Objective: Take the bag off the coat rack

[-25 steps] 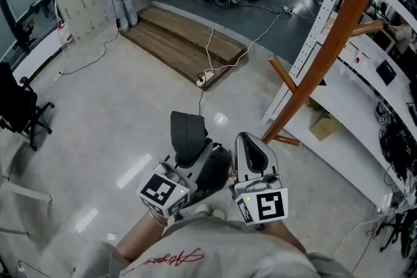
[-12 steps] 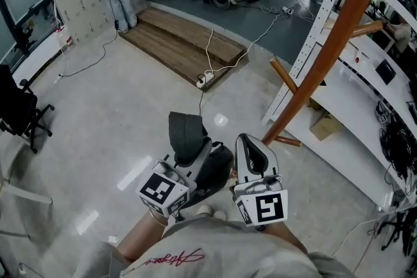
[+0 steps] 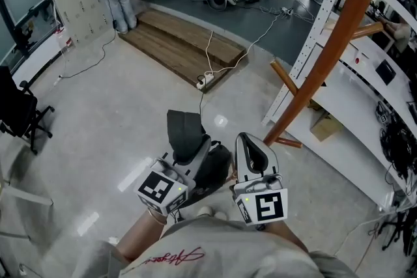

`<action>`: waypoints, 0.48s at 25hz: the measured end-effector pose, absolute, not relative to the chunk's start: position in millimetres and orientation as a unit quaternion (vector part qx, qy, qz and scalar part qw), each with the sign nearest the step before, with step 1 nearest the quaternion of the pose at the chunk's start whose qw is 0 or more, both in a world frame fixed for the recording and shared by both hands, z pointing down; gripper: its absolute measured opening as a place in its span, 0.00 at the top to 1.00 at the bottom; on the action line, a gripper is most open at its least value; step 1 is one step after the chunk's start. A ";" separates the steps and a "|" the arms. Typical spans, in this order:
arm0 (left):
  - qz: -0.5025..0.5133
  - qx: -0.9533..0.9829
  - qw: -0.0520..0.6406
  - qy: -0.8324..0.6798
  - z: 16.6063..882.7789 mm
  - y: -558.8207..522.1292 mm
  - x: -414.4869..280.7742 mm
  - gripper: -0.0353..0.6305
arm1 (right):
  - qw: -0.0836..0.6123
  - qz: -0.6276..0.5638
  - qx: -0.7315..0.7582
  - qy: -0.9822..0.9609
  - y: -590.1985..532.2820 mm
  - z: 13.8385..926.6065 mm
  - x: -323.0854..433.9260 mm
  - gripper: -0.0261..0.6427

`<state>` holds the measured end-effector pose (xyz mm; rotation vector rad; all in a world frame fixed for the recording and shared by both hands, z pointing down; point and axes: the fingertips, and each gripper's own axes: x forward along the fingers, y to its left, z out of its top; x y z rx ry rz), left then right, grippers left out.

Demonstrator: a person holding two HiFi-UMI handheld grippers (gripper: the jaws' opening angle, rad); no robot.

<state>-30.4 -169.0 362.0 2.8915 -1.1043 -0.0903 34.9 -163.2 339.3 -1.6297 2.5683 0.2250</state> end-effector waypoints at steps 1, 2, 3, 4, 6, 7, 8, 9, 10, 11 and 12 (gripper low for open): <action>-0.030 0.933 0.022 -0.357 361.6 -169.5 -30.7 0.92 | 0.046 0.074 -0.533 0.842 -163.7 339.4 34.2 0.94; -0.031 0.933 0.021 -0.357 361.6 -170.0 -31.1 0.92 | 0.046 0.075 -0.532 0.842 -164.3 339.6 33.4 0.94; -0.032 0.934 0.020 -0.357 362.0 -170.5 -31.4 0.92 | 0.046 0.075 -0.532 0.842 -164.8 339.8 32.8 0.94; -0.033 0.934 0.019 -0.356 362.7 -171.0 -31.8 0.92 | 0.046 0.075 -0.532 0.842 -165.4 340.3 32.4 0.94; -0.035 0.933 0.022 -0.356 363.0 -172.1 -32.4 0.92 | 0.046 0.073 -0.533 0.842 -166.9 341.5 32.7 0.94; -0.036 0.933 0.025 -0.358 362.2 -172.6 -32.7 0.92 | 0.046 0.073 -0.534 0.841 -167.9 341.8 33.0 0.94; -0.037 0.932 0.027 -0.360 361.1 -173.2 -33.0 0.92 | 0.046 0.073 -0.534 0.841 -168.8 342.0 33.3 0.94; -0.037 0.932 0.027 -0.360 360.4 -173.9 -33.2 0.92 | 0.046 0.073 -0.534 0.841 -169.8 342.1 33.4 0.94; -0.038 0.932 0.026 -0.360 360.3 -174.6 -33.2 0.92 | 0.046 0.073 -0.535 0.841 -170.6 342.2 33.5 0.94; -0.039 0.932 0.024 -0.359 360.5 -175.4 -33.1 0.92 | 0.046 0.072 -0.535 0.841 -171.5 342.3 33.5 0.94; -0.040 0.933 0.022 -0.358 360.8 -176.2 -33.1 0.92 | 0.046 0.072 -0.535 0.841 -172.3 342.3 33.4 0.94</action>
